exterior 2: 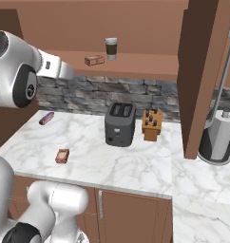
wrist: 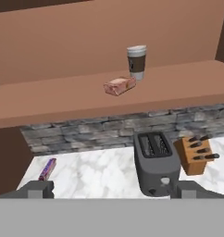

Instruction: Pick the bar soap and bar soap from the cabinet and place them on the counter.

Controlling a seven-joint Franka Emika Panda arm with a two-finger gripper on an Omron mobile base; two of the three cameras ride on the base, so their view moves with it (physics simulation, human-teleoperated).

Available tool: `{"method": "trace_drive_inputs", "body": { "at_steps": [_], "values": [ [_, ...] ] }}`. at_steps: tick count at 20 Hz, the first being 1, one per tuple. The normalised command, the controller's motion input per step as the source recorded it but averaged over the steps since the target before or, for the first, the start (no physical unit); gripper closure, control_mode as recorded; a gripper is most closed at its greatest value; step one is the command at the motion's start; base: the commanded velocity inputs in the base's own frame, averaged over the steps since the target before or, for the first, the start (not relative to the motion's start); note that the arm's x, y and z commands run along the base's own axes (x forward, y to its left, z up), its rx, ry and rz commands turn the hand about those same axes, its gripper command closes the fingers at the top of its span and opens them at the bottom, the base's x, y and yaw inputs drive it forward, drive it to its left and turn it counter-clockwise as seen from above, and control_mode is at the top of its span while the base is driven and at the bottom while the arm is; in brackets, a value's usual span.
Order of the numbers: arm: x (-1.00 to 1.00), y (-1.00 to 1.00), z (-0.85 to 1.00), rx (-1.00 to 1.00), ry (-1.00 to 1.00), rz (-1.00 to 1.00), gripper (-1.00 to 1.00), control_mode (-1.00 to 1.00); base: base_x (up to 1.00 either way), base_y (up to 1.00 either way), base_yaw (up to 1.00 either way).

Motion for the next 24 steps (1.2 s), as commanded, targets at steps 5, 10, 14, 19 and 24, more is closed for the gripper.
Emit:
{"method": "trace_drive_inputs", "body": {
  "at_steps": [5,10,14,19,24],
  "values": [
    [0.45,0.0,0.04,0.0,0.0,-0.02,-1.0,-1.0,0.0,0.0,0.0],
    [0.45,0.0,0.09,0.0,0.0,-0.01,-1.0,-1.0,0.0,0.0,0.0],
    [0.39,-0.01,0.13,0.0,0.0,-0.01,-1.0,-1.0,0.0,0.0,0.0],
    [0.29,0.0,0.02,0.0,0.04,-0.01,-1.0,-1.0,0.0,0.0,0.0],
    [0.3,0.0,-0.05,0.0,0.09,-0.02,-1.0,-1.0,0.0,0.0,0.0]
  ]
}}
